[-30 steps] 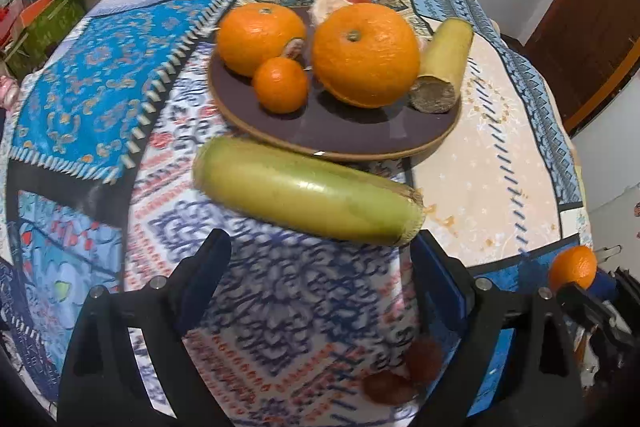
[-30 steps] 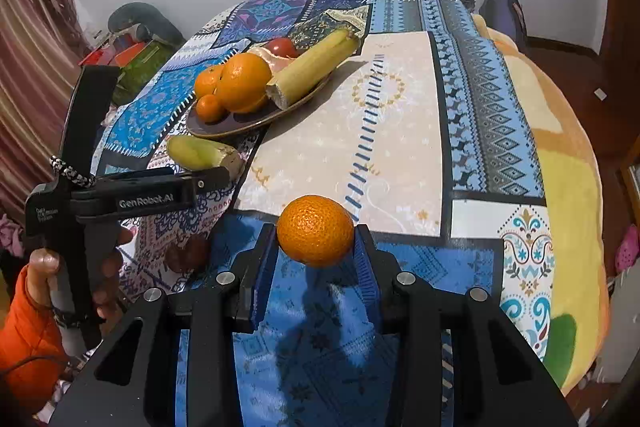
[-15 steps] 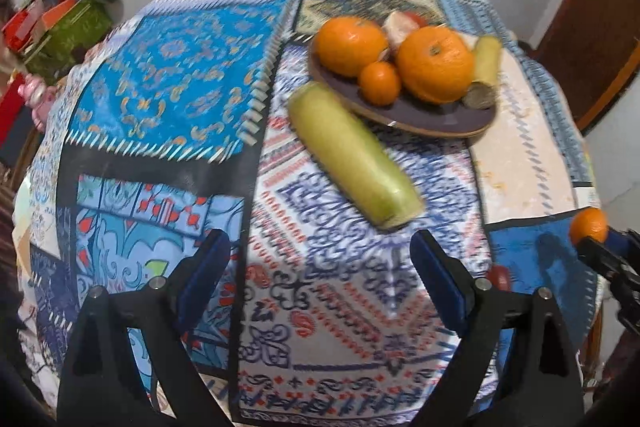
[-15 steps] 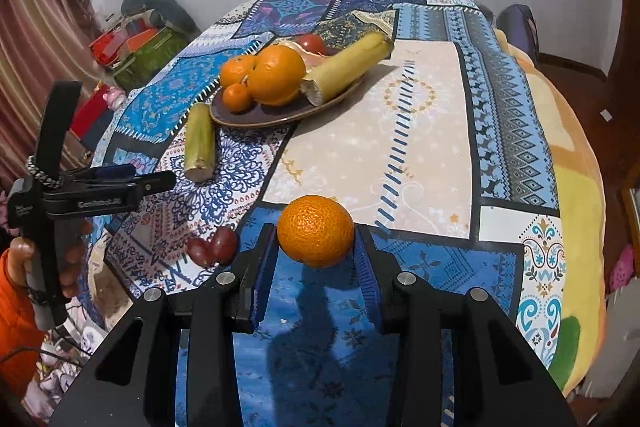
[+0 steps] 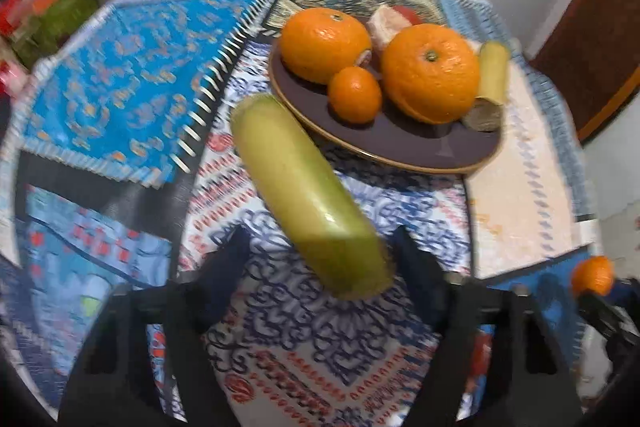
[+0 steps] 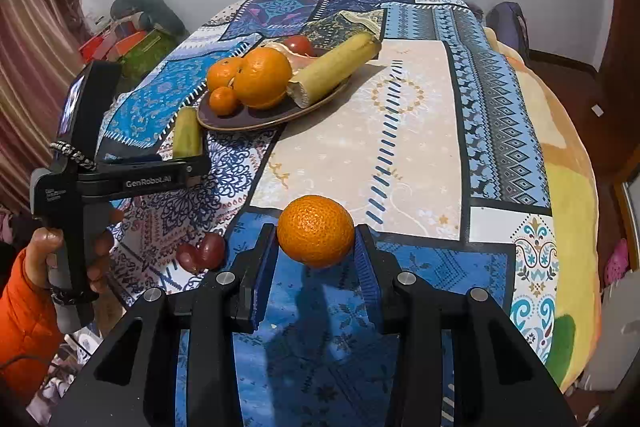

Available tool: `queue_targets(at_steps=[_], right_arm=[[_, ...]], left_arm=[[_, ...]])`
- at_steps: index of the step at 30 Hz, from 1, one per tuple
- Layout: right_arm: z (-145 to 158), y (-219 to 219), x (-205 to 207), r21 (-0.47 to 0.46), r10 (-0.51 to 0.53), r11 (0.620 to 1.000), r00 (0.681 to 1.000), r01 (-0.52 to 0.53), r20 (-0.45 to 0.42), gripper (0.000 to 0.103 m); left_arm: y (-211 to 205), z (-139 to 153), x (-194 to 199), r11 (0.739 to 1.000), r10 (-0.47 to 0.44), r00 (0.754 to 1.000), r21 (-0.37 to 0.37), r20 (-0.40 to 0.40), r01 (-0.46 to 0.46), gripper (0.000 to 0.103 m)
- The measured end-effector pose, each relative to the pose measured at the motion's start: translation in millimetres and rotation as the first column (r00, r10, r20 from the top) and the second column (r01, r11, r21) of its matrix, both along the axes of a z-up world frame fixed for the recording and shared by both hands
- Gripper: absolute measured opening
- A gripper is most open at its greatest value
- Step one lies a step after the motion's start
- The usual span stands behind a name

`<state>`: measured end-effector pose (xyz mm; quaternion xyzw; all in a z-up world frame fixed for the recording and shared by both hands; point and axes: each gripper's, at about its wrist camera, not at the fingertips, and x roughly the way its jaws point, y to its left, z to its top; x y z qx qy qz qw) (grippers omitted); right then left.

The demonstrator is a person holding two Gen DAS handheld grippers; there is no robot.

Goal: Organize fruits
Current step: 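Grasp the second corn cob with the left gripper and lift it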

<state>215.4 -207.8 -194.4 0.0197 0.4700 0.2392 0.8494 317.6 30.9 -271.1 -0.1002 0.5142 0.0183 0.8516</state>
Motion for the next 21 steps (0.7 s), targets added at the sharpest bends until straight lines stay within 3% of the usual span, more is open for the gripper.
queue_targets(at_steps=[2,8,15,21], right_arm=[[-1,-1,0,-0.001,-0.001,1.0,1.0,0.001,-0.005,0.036],[-1,2,-3,0.004,0.01,1.0,1.0,-0.01,-0.004,0.036],[-2,12,-3,0.01,0.028,1.0,1.0,-0.028,-0.008,0.036],[-10,23,-1,0.008,0.055,0.998,0.998,-0.055,-0.028,0.036]], left_arm=[[6,3,-8,0.999,-0.011,1.0,-0.035,0.003,0.011,0.046],[27,10,-38,0.998,-0.043,0.999,-0.048,0.006,0.043,0.034],[56,11,-66,0.995,-0.07,0.997,-0.067,-0.015,0.069,0.033],[45,10,-49,0.99,-0.14,0.989,0.01,-0.041,0.14,0.038]])
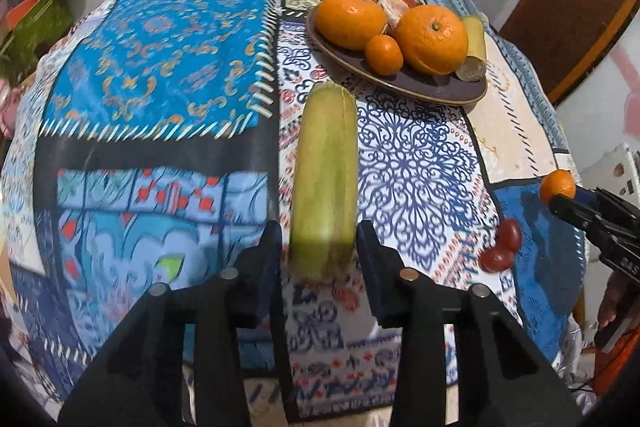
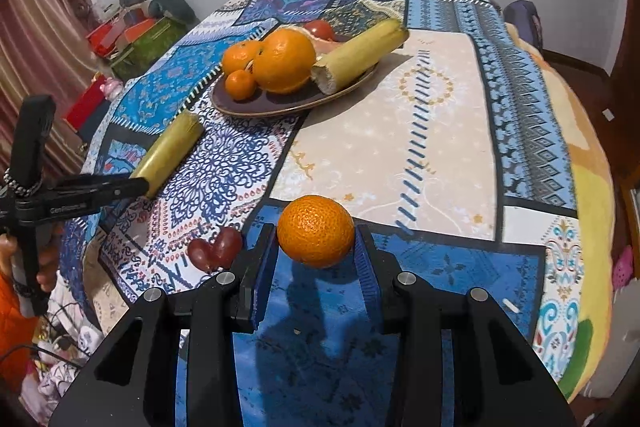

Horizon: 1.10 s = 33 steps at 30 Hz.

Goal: Organize fruits
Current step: 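Grasp the second corn cob with the left gripper and lift it, then place the corn cob on the plate with the left gripper while the right gripper places the tangerine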

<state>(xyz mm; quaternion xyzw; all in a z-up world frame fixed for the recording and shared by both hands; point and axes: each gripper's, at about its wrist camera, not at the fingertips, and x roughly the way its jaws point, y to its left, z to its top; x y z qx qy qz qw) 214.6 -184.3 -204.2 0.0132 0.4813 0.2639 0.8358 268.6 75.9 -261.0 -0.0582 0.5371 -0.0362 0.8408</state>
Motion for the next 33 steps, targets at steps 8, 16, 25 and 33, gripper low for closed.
queue_targets(at_steps=[8,16,25,33], right_arm=[[2,15,9,0.003,0.033,0.999,0.999,-0.033,0.009,0.036],[3,19,22,0.001,0.032,0.999,0.999,-0.032,0.017,0.036],[21,22,38,-0.007,0.035,0.999,0.997,-0.034,0.069,0.036],[36,29,53,0.01,0.032,0.999,0.993,-0.033,0.116,0.036]], left_arm=[[-7,-14,45,1.0,-0.016,1.0,-0.022,-0.018,0.016,0.039],[-6,-10,52,0.999,0.008,1.0,-0.031,-0.009,-0.008,0.038],[-2,26,40,0.998,0.017,0.996,-0.054,0.086,-0.012,0.037],[-5,54,56,0.996,0.019,0.987,-0.093,0.16,-0.004,0.037]])
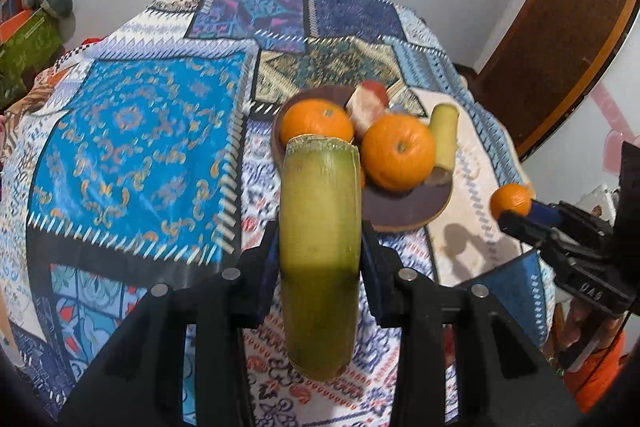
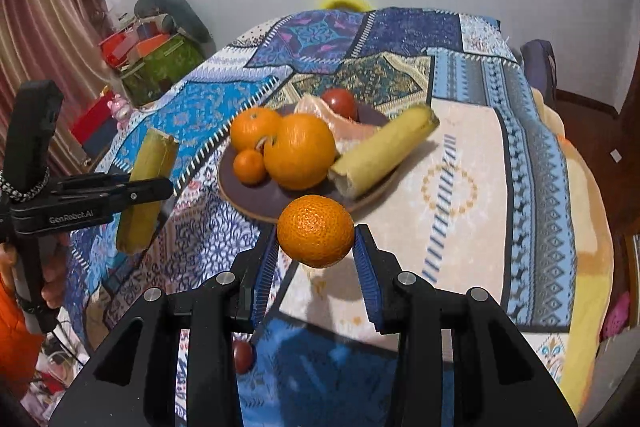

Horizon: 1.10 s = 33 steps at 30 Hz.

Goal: Organize fruits
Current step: 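Place the corn cob on the plate with the left gripper while the right gripper places the tangerine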

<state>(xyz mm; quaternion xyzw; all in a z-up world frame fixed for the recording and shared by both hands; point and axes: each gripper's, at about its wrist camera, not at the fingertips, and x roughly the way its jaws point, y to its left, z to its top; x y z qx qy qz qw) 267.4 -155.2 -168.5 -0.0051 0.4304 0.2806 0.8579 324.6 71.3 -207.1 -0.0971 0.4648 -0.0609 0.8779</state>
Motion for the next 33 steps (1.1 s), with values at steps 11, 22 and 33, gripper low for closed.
queue_targets(at_steps=[11,22,33], right_arm=[[8,5,26,-0.009,-0.001,1.0,0.999,0.001,0.051,0.036],[5,22,68,-0.039,0.014,0.999,0.994,-0.01,0.105,0.036],[-17,23,95,-0.004,0.004,1.0,1.0,-0.003,0.03,0.036]], left_arm=[[-23,-1,47,0.998,-0.045,0.999,-0.04,0.014,0.046,0.037],[-29,-11,88,0.999,-0.018,0.999,-0.046,0.029,0.019,0.037],[-26,-17,89,0.998,0.003,0.999,-0.066,0.047,0.0,0.037]])
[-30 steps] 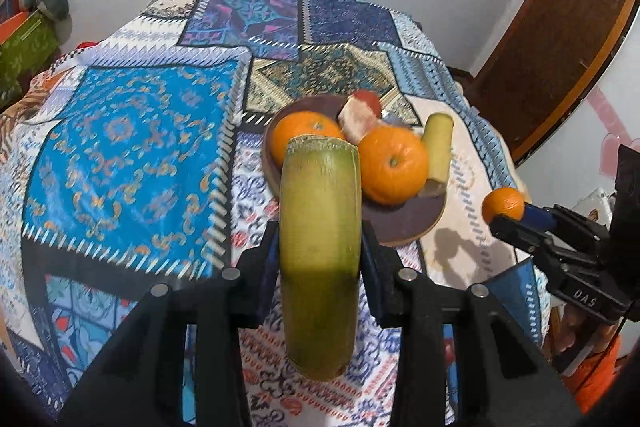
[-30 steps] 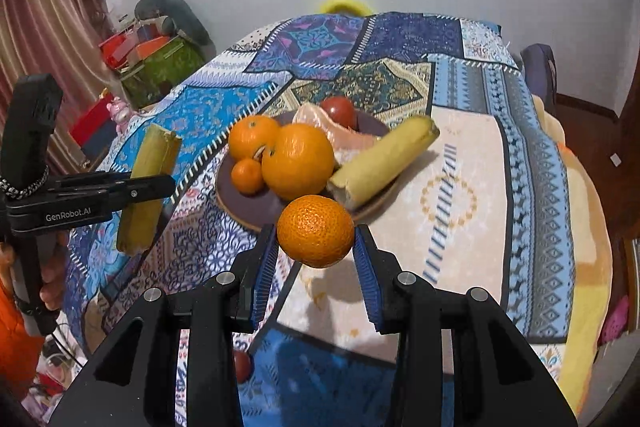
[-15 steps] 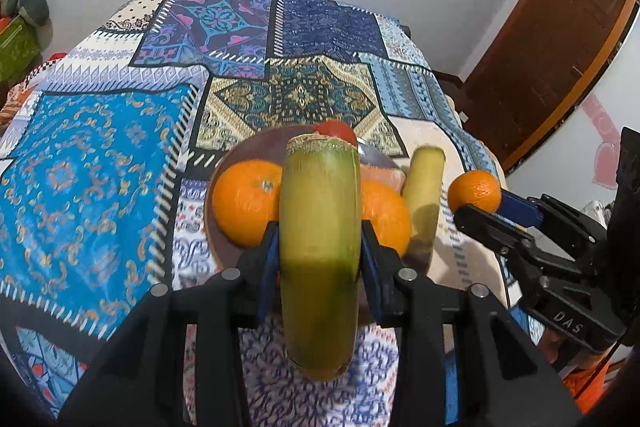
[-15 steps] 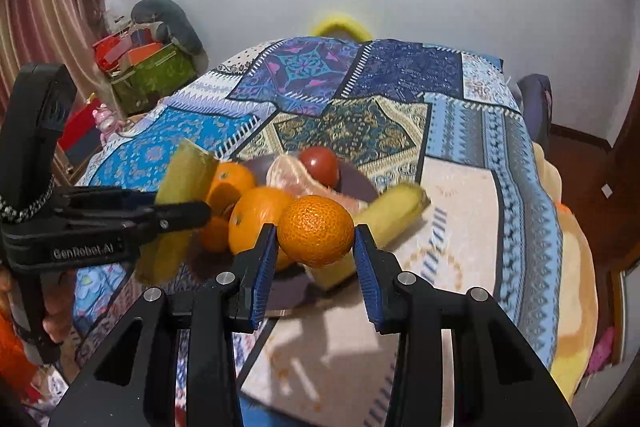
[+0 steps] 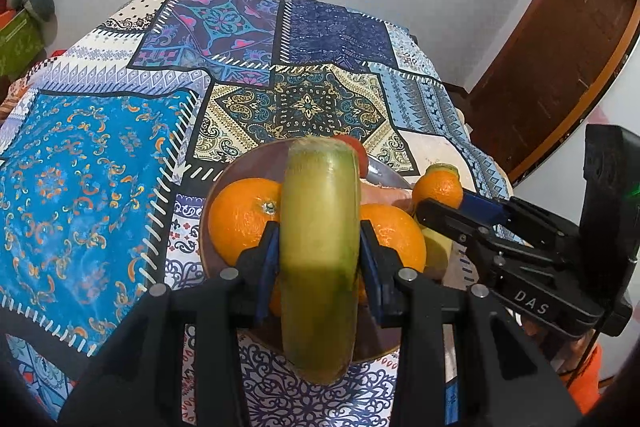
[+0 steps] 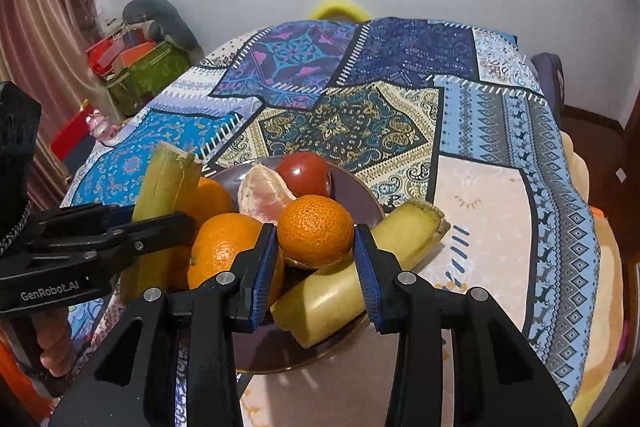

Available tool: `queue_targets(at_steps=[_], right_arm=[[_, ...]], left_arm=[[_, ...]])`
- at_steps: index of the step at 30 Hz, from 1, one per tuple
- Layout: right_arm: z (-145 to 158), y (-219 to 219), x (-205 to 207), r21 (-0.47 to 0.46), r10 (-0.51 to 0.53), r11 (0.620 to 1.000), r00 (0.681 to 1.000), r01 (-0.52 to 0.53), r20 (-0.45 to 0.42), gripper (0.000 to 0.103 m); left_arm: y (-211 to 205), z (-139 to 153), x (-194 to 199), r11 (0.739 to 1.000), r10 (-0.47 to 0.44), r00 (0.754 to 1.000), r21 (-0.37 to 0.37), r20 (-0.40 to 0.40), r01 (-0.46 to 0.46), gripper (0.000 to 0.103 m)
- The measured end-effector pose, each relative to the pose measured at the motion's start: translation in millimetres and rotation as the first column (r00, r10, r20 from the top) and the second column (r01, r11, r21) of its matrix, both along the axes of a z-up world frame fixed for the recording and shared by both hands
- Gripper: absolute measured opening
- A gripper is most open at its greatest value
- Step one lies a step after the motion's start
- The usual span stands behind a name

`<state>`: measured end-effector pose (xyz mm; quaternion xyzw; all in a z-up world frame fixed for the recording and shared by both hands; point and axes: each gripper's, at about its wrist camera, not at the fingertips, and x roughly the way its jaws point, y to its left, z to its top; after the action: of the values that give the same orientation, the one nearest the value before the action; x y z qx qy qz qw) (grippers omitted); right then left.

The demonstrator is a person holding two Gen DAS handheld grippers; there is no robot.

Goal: Organize fruits
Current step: 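Place the corn cob on the plate with the left gripper while the right gripper places the tangerine, then grasp a red date from the quilt with the right gripper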

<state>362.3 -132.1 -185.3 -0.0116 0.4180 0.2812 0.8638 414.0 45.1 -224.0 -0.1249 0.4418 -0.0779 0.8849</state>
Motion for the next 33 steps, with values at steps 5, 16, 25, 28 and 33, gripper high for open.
queue_targets(at_steps=[5,16,25,28,33], right_arm=[[1,0,0,0.005,0.008,1.0,1.0,-0.008,-0.008,0.04],[11,-7,-18,-0.034,0.007,0.999,0.999,-0.005,0.032,0.044],[31,-18,-51,-0.039,-0.002,0.999,0.999,0.004,0.054,0.044],[38,-21,-69,-0.045,-0.003,0.999,0.998,0.006,0.064,0.045],[50,-26,-102,-0.044,-0.007,0.999,0.997,0.011,0.082,0.05]], left_arm=[[0,0,-1,1.0,0.009,1.0,-0.006,-0.001,-0.009,0.038],[-1,21,-24,0.997,0.034,0.998,0.064,0.049,-0.038,0.038],[1,48,-64,0.991,0.042,0.995,0.119,0.087,-0.052,0.042],[0,54,-83,0.988,0.036,0.995,0.144,0.094,-0.049,0.042],[-4,64,-118,0.983,0.014,0.994,0.182,0.106,-0.033,0.044]])
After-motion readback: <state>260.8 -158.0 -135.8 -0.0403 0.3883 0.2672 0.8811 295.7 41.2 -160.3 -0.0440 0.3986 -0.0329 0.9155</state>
